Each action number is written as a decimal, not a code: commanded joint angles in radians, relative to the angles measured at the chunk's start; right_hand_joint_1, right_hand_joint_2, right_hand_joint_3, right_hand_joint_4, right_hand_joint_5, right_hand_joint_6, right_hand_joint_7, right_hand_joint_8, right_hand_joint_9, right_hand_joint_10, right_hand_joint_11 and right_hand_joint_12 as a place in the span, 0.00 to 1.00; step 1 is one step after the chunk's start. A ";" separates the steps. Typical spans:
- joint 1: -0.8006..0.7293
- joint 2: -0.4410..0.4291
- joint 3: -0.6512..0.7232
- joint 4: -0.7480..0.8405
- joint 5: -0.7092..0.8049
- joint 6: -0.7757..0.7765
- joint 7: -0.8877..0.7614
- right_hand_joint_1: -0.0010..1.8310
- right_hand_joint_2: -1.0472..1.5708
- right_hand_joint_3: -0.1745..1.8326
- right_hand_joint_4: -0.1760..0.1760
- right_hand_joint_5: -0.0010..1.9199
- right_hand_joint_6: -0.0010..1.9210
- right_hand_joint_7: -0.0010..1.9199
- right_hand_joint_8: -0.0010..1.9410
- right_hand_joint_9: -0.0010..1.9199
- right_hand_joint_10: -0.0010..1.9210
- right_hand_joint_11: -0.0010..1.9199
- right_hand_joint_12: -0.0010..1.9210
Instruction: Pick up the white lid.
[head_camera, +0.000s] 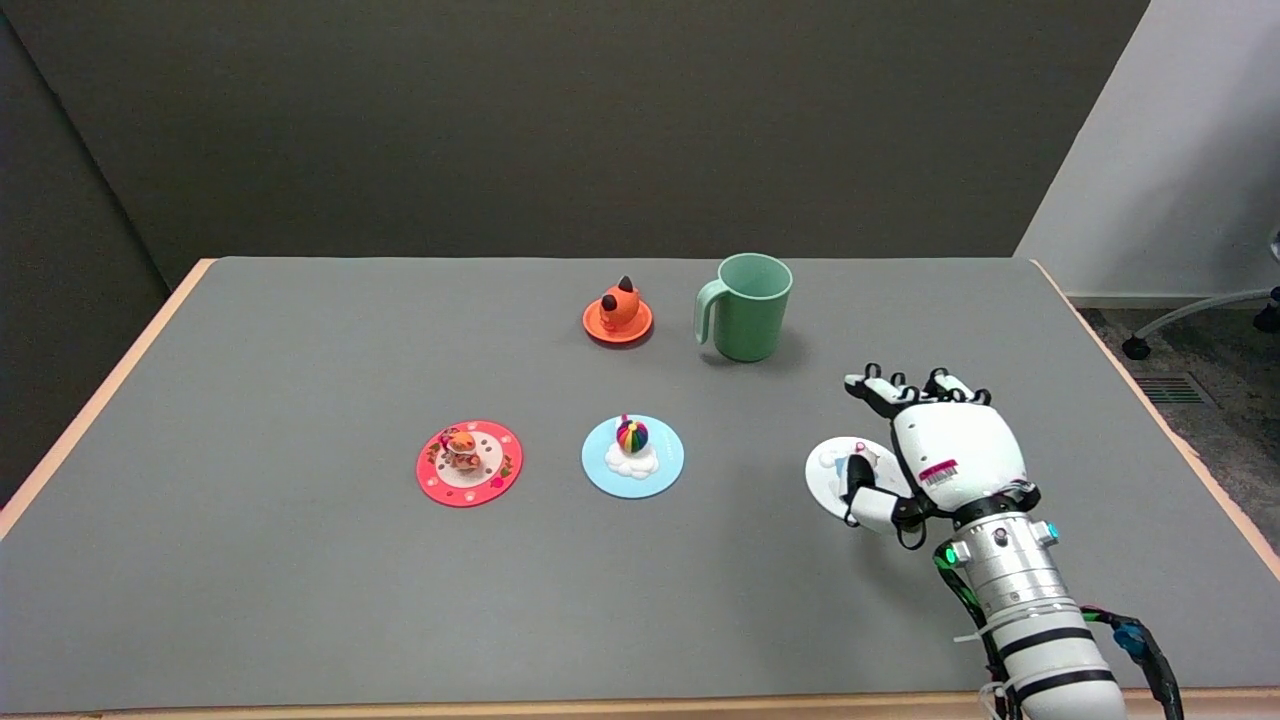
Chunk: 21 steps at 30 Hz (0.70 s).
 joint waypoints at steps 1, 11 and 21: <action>-0.008 -0.001 0.022 0.021 0.044 -0.037 -0.002 0.45 0.66 0.61 0.67 0.27 0.08 0.36 0.08 0.47 0.13 0.21 0.64; -0.005 -0.002 0.043 0.050 0.055 -0.057 0.002 0.45 0.67 0.61 0.71 0.29 0.08 0.36 0.08 0.47 0.13 0.21 0.63; -0.007 -0.002 0.043 0.065 0.065 -0.063 0.002 0.46 0.67 0.61 0.72 0.31 0.09 0.36 0.08 0.47 0.13 0.22 0.63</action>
